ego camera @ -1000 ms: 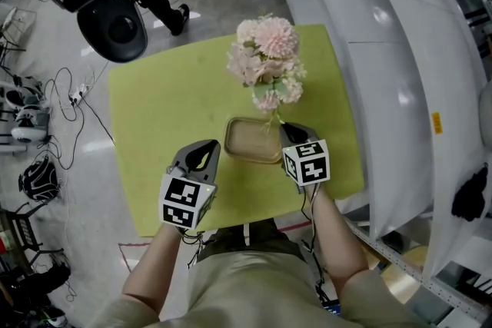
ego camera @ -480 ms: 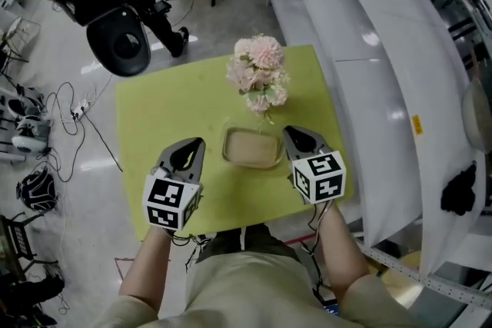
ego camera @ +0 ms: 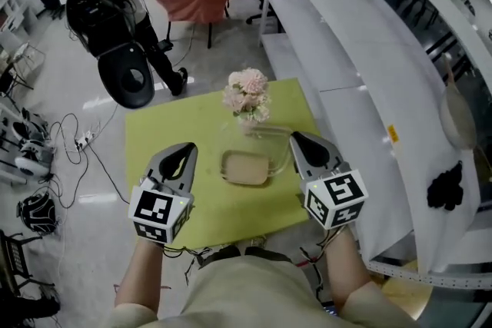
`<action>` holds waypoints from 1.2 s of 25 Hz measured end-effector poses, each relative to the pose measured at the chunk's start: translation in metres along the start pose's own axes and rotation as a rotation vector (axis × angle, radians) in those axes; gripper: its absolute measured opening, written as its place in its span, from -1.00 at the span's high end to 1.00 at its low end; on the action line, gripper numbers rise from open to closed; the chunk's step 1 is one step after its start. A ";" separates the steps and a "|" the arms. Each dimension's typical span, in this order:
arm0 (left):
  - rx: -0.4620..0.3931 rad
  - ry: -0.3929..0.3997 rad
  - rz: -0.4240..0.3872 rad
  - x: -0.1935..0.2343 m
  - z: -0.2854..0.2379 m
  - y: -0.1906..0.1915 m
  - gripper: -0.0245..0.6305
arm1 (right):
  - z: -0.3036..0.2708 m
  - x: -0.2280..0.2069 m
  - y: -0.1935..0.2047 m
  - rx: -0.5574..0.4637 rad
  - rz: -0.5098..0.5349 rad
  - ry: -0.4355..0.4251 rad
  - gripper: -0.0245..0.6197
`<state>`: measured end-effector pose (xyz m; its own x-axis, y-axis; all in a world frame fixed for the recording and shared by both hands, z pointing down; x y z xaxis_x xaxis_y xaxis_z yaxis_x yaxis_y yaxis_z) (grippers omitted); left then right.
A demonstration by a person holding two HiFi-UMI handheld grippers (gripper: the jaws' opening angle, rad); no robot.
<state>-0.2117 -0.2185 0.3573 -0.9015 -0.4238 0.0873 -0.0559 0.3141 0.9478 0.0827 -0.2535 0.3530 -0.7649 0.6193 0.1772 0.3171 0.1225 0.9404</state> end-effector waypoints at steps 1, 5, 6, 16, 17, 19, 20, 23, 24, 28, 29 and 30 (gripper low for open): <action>-0.027 0.005 -0.006 -0.001 0.007 -0.009 0.91 | 0.007 0.001 -0.008 -0.021 0.006 0.002 0.86; -0.139 0.006 -0.054 -0.007 0.034 -0.047 0.91 | 0.036 0.005 -0.042 -0.110 0.040 0.014 0.86; -0.165 0.002 -0.070 -0.010 0.041 -0.057 0.91 | 0.043 0.006 -0.051 -0.138 0.051 0.020 0.86; -0.321 -0.020 -0.157 -0.037 0.103 -0.105 0.91 | 0.111 0.013 -0.108 -0.358 0.130 0.078 0.86; -0.328 -0.022 -0.166 -0.039 0.108 -0.107 0.91 | 0.116 0.013 -0.111 -0.370 0.136 0.083 0.86; -0.343 -0.020 -0.180 -0.041 0.116 -0.110 0.91 | 0.126 0.013 -0.114 -0.385 0.145 0.096 0.86; -0.345 -0.021 -0.182 -0.042 0.119 -0.112 0.91 | 0.131 0.013 -0.115 -0.392 0.148 0.105 0.86; -0.339 -0.029 -0.171 -0.044 0.125 -0.113 0.91 | 0.144 0.010 -0.113 -0.398 0.153 0.137 0.86; -0.338 -0.035 -0.172 -0.045 0.126 -0.113 0.91 | 0.147 0.010 -0.112 -0.395 0.155 0.142 0.86; -0.323 -0.032 -0.172 -0.050 0.127 -0.103 0.91 | 0.150 0.008 -0.102 -0.365 0.154 0.148 0.86; -0.310 -0.031 -0.172 -0.051 0.126 -0.100 0.91 | 0.149 0.007 -0.099 -0.355 0.149 0.148 0.86; -0.299 -0.029 -0.170 -0.052 0.124 -0.097 0.91 | 0.148 0.007 -0.095 -0.345 0.143 0.148 0.86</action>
<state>-0.2124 -0.1211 0.2225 -0.9024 -0.4227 -0.0844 -0.0820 -0.0240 0.9963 0.1306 -0.1459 0.2215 -0.8073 0.4893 0.3300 0.2390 -0.2401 0.9409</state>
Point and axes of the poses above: the fingertips, and each gripper's own axes: z backward along the fingers, x to its left, y out of its underside, the point moved 10 cm from there along z, backward along the fingers, and after that the axes turned 11 degrees about z, right-handed, at the moved point
